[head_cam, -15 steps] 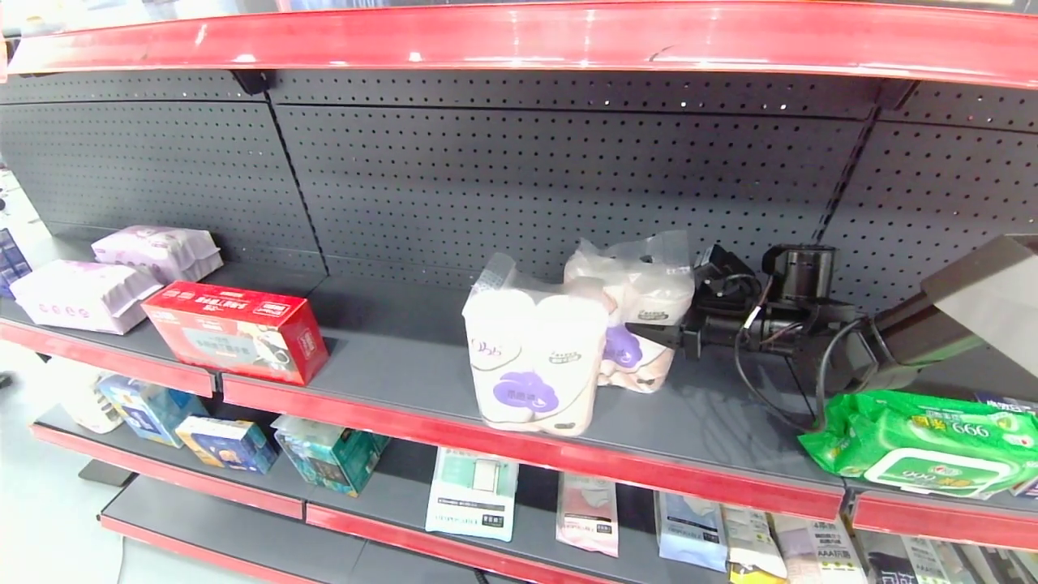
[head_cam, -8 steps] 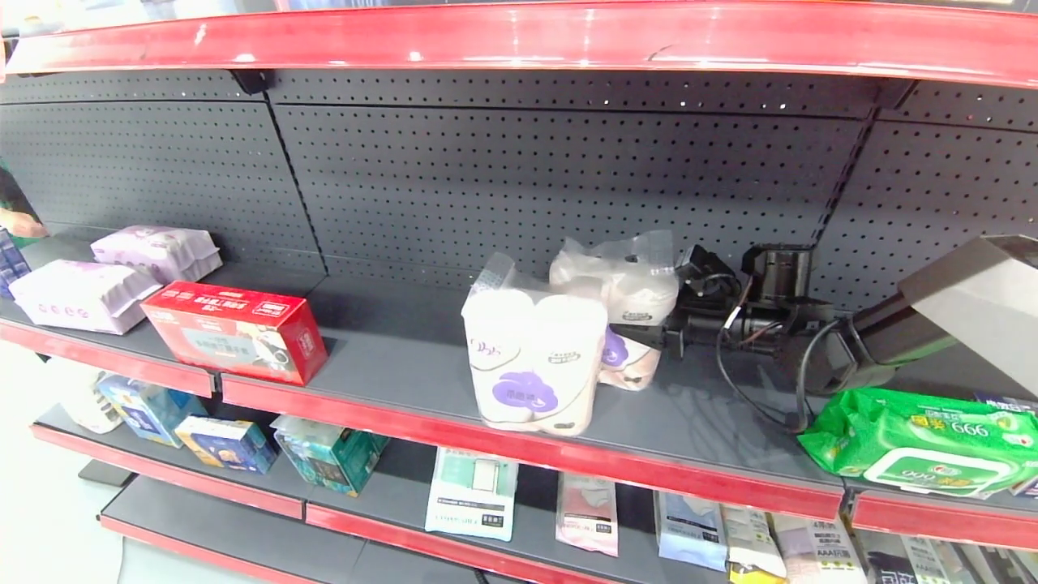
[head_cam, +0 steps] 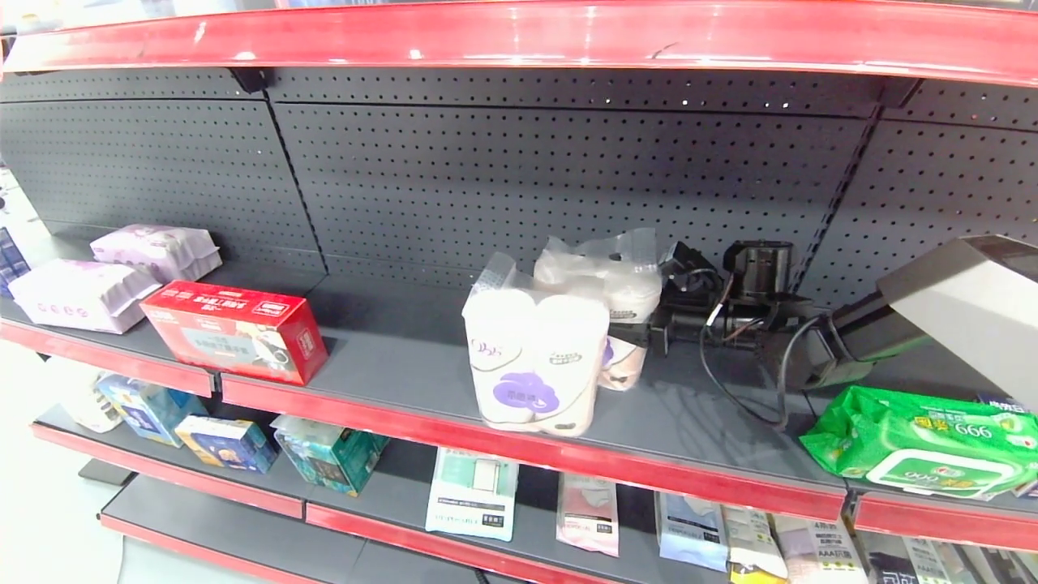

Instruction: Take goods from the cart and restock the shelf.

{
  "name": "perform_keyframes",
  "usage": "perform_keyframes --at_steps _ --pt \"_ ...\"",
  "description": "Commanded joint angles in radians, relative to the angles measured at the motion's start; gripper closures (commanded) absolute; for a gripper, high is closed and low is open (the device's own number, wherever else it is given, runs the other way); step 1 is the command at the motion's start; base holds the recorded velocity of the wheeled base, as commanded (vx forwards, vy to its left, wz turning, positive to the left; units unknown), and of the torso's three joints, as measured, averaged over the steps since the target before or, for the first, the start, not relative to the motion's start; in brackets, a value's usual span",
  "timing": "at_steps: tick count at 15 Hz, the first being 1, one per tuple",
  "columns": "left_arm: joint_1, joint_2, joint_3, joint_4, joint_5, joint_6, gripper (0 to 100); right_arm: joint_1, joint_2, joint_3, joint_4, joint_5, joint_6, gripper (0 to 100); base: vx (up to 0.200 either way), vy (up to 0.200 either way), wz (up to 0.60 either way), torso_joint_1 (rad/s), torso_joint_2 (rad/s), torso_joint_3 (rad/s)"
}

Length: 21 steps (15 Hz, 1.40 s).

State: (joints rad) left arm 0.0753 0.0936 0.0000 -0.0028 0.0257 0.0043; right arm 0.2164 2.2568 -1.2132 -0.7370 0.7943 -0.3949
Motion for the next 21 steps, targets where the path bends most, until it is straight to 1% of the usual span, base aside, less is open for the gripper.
perform_keyframes --at_steps 1,6,13,16,21 --pt "0.000 0.001 0.000 0.000 0.000 0.000 0 0.005 0.000 -0.014 -0.005 -0.001 0.028 100 0.000 0.000 0.00 0.000 0.00 0.000" --pt "0.000 0.003 0.000 0.000 0.000 0.000 0 0.024 0.009 -0.017 -0.005 -0.010 0.065 100 0.000 0.000 0.00 0.000 0.00 0.000" --pt "0.000 0.001 0.000 0.000 0.000 0.000 0 0.032 0.017 -0.025 -0.005 -0.072 0.142 100 0.000 0.000 0.00 0.000 0.00 0.000" --pt "0.000 0.001 0.000 0.000 0.000 0.000 0 0.038 0.020 -0.026 -0.005 -0.073 0.143 100 0.000 0.000 0.00 0.000 0.00 0.000" --pt "0.000 0.001 0.000 0.000 0.000 0.000 0 0.014 0.033 -0.058 -0.019 -0.073 0.142 100 0.000 0.000 0.00 0.000 0.00 0.000"
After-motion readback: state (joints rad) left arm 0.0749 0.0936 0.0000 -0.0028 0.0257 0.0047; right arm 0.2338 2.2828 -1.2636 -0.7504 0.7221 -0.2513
